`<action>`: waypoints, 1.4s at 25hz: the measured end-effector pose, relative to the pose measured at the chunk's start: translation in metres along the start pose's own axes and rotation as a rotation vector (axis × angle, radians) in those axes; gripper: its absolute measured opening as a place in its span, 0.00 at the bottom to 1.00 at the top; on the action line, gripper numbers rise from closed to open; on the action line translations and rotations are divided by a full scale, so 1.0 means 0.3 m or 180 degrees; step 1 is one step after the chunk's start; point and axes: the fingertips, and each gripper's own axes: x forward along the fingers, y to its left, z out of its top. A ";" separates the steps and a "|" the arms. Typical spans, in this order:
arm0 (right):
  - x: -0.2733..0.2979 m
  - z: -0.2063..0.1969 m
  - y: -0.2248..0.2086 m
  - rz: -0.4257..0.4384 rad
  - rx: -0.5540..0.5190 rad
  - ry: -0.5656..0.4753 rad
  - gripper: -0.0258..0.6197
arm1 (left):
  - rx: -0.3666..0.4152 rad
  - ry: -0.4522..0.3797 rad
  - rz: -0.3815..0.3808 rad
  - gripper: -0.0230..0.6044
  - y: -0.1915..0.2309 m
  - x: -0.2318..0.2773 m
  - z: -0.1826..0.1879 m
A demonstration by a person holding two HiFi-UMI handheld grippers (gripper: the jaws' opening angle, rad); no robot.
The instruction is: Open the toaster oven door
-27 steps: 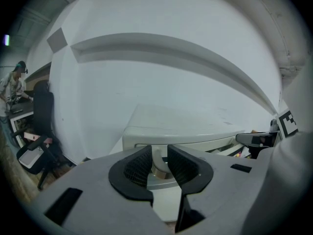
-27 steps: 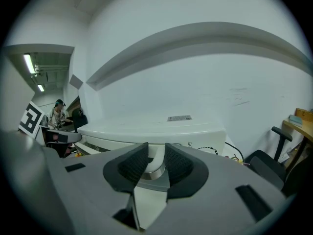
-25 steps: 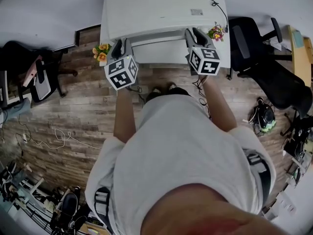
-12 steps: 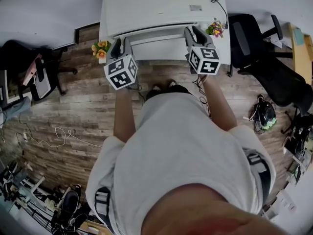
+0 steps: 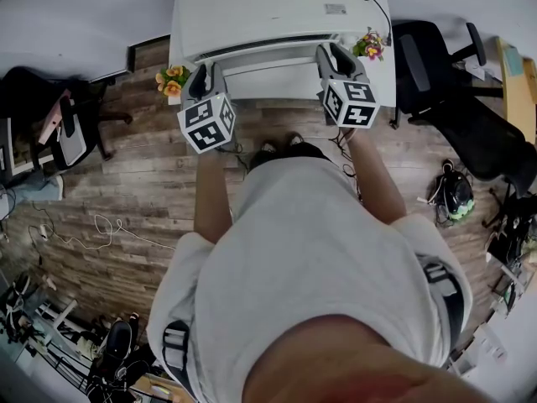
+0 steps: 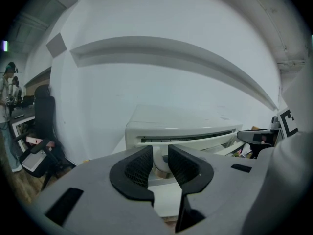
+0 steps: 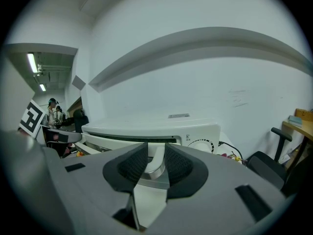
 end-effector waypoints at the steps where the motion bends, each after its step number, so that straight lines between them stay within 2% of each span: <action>1: -0.002 -0.001 0.000 -0.0001 0.0002 -0.0003 0.18 | 0.0007 0.0001 0.0002 0.20 0.000 -0.002 0.000; 35: -0.087 -0.080 0.017 0.0007 -0.0012 0.0046 0.20 | 0.0057 0.0130 0.0000 0.20 -0.020 -0.077 -0.087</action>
